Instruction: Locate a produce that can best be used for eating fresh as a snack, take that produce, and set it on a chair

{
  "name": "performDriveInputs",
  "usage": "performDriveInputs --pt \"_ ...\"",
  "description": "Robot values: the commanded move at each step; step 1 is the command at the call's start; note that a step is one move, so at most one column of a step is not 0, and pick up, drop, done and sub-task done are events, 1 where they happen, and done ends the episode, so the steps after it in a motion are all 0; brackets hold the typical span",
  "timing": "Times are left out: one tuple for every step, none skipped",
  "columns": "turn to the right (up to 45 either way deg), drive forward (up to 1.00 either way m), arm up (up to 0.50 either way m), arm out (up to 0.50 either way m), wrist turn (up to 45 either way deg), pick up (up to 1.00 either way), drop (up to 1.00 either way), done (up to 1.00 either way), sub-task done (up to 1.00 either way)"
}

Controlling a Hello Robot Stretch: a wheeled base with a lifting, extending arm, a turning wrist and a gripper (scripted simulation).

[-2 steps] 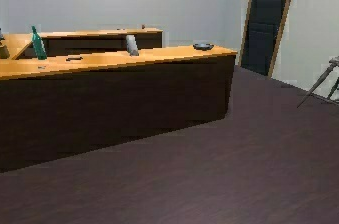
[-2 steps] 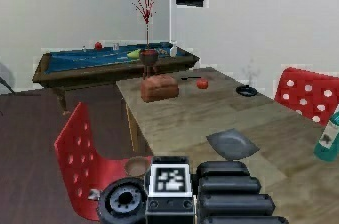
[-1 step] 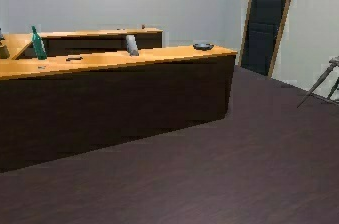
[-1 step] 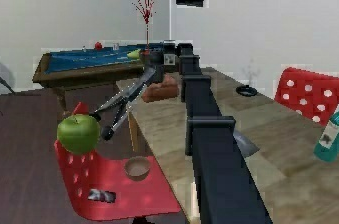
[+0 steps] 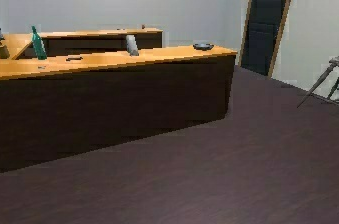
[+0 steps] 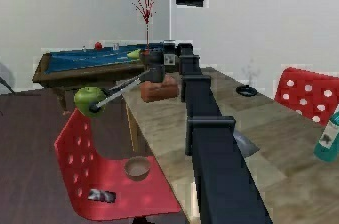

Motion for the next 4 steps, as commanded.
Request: performDriveInputs --pt "0.0 0.00 0.00 0.00 45.0 0.00 0.00 0.00 0.00" --pt "0.0 0.00 0.00 0.00 6.0 0.00 0.00 0.00 0.00" --pt "0.0 0.00 -0.30 0.00 0.0 0.00 0.00 0.00 0.00" --pt "0.0 0.00 -0.50 0.00 0.0 0.00 0.00 0.00 0.00"
